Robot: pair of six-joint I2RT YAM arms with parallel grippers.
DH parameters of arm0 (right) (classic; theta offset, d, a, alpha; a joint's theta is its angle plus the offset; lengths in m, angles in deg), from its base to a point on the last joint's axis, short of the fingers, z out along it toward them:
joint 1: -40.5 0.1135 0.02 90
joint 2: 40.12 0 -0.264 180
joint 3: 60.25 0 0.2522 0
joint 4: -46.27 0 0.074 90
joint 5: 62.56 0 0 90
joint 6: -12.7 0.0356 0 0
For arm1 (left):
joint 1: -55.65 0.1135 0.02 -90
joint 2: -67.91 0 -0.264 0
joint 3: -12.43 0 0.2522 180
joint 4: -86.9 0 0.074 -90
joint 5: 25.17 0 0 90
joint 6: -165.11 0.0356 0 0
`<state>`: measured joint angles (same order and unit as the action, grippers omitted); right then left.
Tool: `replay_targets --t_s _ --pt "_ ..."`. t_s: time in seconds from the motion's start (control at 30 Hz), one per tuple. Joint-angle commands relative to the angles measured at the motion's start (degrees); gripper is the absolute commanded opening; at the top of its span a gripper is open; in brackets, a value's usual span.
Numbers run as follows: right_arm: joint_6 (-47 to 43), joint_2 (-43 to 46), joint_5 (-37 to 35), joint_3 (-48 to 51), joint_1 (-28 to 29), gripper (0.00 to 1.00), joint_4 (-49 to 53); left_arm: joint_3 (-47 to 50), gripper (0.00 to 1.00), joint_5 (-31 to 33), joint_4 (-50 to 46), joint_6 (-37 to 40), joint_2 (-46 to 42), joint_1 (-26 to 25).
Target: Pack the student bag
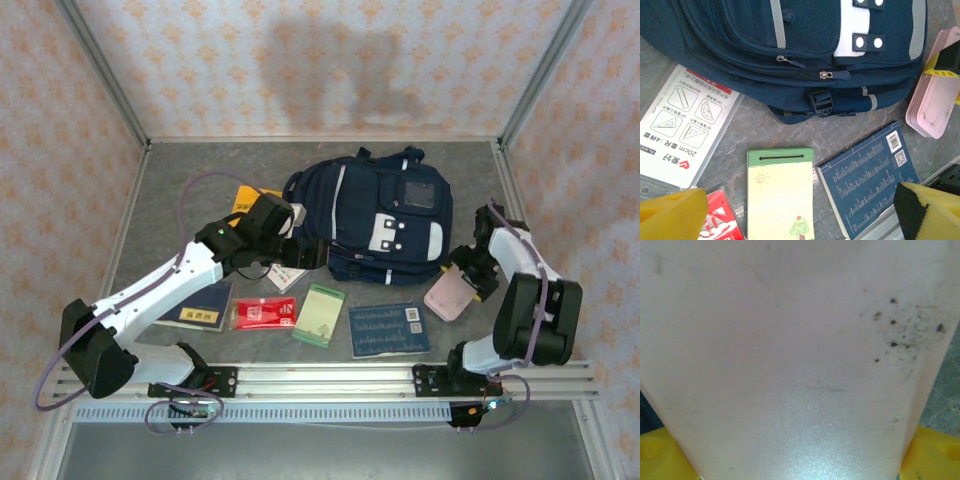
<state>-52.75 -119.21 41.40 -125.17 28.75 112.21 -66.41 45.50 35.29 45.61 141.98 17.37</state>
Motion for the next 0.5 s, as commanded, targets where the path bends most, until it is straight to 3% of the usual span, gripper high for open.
replay_targets --t_s 0.0,0.23,0.47 --pt "4.55 6.11 -0.47 -0.35 0.42 0.81 3.80 -0.43 0.97 -0.53 -0.12 -2.64 -1.71 -0.62" --pt "17.48 16.90 4.67 -1.78 6.48 0.77 3.07 -2.45 1.00 -1.23 0.17 -4.24 -2.25 -1.87" --pt "31.15 18.49 10.83 -6.99 13.08 0.75 -0.54 -1.60 1.00 -0.13 6.57 -5.48 -3.92 -3.17"
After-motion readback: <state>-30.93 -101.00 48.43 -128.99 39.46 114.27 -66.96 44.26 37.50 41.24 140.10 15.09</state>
